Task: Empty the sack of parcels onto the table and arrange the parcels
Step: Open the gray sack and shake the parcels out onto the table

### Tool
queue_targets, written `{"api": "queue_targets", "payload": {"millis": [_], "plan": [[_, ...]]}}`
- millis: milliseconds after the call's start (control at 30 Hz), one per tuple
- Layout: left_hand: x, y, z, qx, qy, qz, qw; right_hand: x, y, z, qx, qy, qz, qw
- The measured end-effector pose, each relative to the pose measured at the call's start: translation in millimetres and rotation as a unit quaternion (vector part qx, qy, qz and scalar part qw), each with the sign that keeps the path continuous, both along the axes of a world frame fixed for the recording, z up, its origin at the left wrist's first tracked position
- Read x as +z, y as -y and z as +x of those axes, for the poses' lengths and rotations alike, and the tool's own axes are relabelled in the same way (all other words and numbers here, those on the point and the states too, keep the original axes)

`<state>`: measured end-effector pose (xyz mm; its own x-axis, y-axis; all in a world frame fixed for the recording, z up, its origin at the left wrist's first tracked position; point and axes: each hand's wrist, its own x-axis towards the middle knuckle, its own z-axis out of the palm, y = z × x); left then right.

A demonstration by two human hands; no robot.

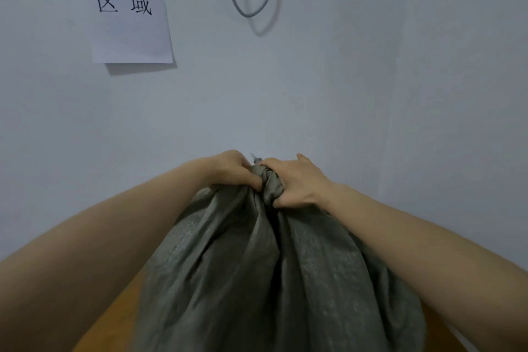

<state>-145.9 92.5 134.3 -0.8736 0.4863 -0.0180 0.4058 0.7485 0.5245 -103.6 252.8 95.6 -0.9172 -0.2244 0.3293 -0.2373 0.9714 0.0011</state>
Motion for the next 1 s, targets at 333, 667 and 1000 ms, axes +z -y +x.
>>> {"api": "queue_targets", "payload": {"millis": [333, 667, 1000], "plan": [[-65.3, 1.5, 8.6, -0.146, -0.133, -0.146, 0.969, -19.0, -3.3, -13.7, 0.006, 0.215, -0.421, 0.881], [-70.9, 9.8, -32.0, -0.056, 0.016, -0.071, 0.996, -12.5, -6.9, 17.4, -0.003, 0.188, -0.149, 0.971], [-58.3, 24.4, -27.6, -0.060, 0.109, -0.117, 0.985, -59.9, 4.7, -12.7, -0.026, 0.145, -0.085, 0.985]]}}
